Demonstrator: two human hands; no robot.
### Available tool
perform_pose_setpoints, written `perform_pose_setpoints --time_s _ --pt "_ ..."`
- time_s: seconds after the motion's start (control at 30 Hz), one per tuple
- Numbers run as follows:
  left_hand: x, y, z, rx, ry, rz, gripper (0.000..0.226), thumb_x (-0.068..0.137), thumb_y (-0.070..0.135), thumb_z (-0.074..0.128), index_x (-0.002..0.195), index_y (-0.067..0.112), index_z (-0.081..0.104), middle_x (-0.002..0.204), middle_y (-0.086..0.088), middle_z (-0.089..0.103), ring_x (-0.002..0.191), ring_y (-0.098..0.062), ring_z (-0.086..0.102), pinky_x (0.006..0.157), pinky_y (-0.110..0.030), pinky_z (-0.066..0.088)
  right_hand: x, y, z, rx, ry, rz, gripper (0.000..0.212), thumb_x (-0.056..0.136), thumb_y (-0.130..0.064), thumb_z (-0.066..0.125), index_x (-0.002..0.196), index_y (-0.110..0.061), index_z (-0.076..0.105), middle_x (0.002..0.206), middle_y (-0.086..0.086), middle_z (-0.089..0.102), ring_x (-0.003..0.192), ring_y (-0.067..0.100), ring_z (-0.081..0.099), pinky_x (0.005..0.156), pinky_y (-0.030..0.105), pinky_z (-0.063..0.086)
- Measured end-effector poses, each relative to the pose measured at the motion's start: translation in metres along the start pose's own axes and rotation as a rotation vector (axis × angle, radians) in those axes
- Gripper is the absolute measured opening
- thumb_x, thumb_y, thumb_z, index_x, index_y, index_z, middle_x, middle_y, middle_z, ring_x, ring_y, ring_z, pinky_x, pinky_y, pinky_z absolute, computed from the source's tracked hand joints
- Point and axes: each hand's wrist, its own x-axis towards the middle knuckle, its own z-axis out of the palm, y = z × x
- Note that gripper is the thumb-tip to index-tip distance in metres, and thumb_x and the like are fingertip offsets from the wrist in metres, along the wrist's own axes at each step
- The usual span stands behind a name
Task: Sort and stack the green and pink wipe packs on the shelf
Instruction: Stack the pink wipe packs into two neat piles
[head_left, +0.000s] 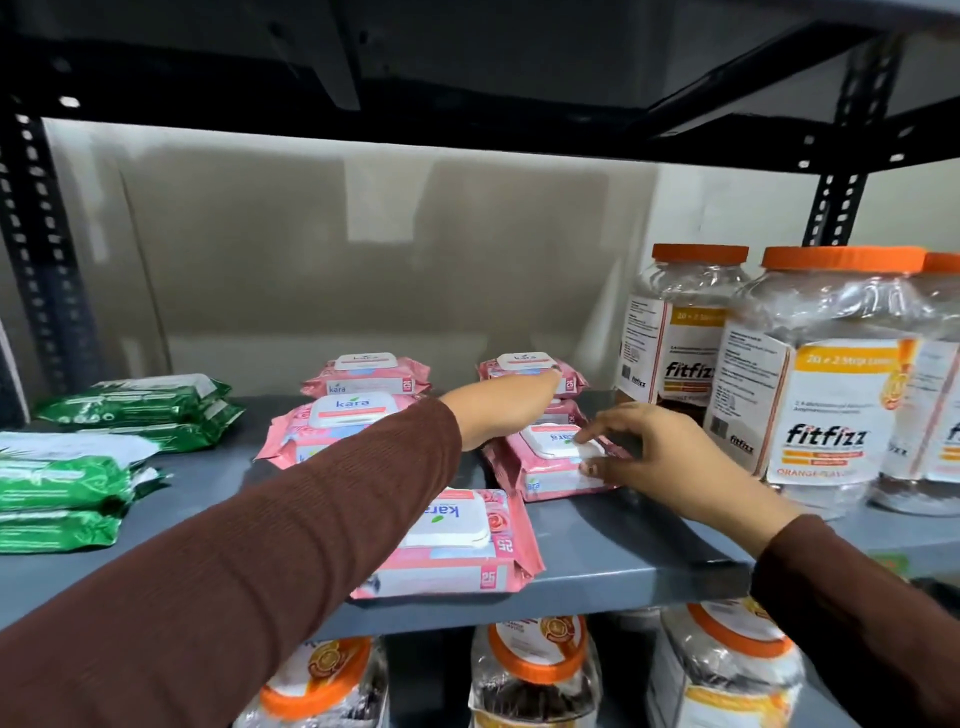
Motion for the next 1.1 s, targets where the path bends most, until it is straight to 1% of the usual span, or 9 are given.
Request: perform_pose_setpoints --time_s 0.1,0.23,0.37,0.47,0.57,0.67,0.83,0.97,1.1 --pt "-0.004 0.004 0.002 0.124 0.050 0.008 0.051 0.101 0.046 0.020 0.134 0.019 0.047 0.117 -0.005 0.062 0.101 -0.022 0.059 0.086 -0.030 0.041 0.005 0.009 -0.001 -0.054 0.066 0.025 0.025 0.076 -0.011 0.077 0.096 -0.026 0.077 0.094 -0.004 0.066 0.091 0.018 0.062 0.078 0.026 0.043" --pt "-0.012 0.006 0.002 0.124 0.007 -0.129 0.067 0.093 0.062 0.011 0.146 0.024 0.026 0.094 -0.019 0.071 0.073 -0.025 0.068 0.058 -0.022 0.046 0.005 0.005 -0.005 -0.075 0.074 0.126 0.027 0.085 -0.006 0.063 0.098 -0.024 0.078 0.101 0.001 0.074 0.086 0.016 0.063 0.080 0.028 0.050" --pt "-0.009 0.004 -0.004 -0.115 -0.154 -0.307 0.086 0.083 0.077 0.009 0.143 0.016 0.022 0.090 -0.023 0.073 0.082 -0.035 0.071 0.089 -0.040 0.050 0.002 -0.008 -0.008 -0.003 -0.069 0.227 0.041 0.083 -0.055 0.059 0.112 -0.030 0.072 0.111 -0.007 0.074 0.095 0.012 0.064 0.087 0.033 0.051" --pt "-0.002 0.001 -0.012 -0.101 -0.047 -0.310 0.081 0.084 0.075 0.018 0.123 0.008 0.045 0.083 -0.019 0.075 0.078 -0.033 0.071 0.078 -0.038 0.055 0.003 -0.016 -0.007 -0.215 -0.152 0.184 0.083 0.054 -0.087 0.053 0.121 -0.038 0.062 0.111 -0.019 0.066 0.103 0.012 0.062 0.092 0.045 0.049" --pt "0.003 -0.001 -0.015 -0.027 0.148 -0.226 0.072 0.088 0.068 0.025 0.107 0.007 0.060 0.088 -0.014 0.072 0.072 -0.027 0.062 0.078 -0.035 0.054 0.009 -0.012 -0.013 -0.144 -0.268 0.124 0.069 0.065 -0.067 0.067 0.129 -0.043 0.056 0.107 -0.026 0.057 0.102 0.008 0.056 0.095 0.044 0.045" --pt "-0.003 -0.003 -0.013 -0.043 0.133 -0.232 0.060 0.088 0.068 0.026 0.091 0.017 0.058 0.097 -0.006 0.058 0.077 -0.023 0.048 0.077 -0.031 0.044 0.009 -0.005 -0.018 0.014 -0.383 0.077 0.054 0.085 -0.033 0.072 0.134 -0.043 0.053 0.115 -0.024 0.055 0.100 -0.001 0.055 0.088 0.021 0.044" --pt "-0.017 0.001 -0.007 -0.212 -0.068 -0.304 0.060 0.093 0.062 0.025 0.137 0.022 0.037 0.149 -0.011 0.035 0.126 -0.028 0.042 0.099 -0.040 0.034 0.006 0.011 -0.004 0.134 -0.333 0.101 0.060 0.090 -0.026 0.068 0.143 -0.040 0.043 0.132 -0.020 0.054 0.115 -0.001 0.055 0.099 0.018 0.042" --pt "-0.018 0.004 -0.007 -0.334 -0.098 -0.339 0.066 0.089 0.067 0.031 0.124 0.013 0.044 0.137 -0.017 0.046 0.089 -0.025 0.062 0.083 -0.041 0.048 -0.001 0.015 0.000 0.404 -0.301 0.227 0.022 0.091 -0.029 0.065 0.107 -0.041 0.057 0.107 -0.028 0.065 0.098 -0.008 0.064 0.092 0.016 0.047" --pt "-0.018 0.007 -0.009 -0.323 -0.129 -0.370 0.079 0.087 0.071 0.029 0.131 0.006 0.040 0.129 -0.016 0.052 0.078 -0.023 0.067 0.069 -0.035 0.053 -0.006 0.008 0.003 0.381 -0.282 0.233 0.029 0.093 -0.028 0.063 0.119 -0.040 0.058 0.113 -0.024 0.068 0.110 0.000 0.063 0.107 0.032 0.044"
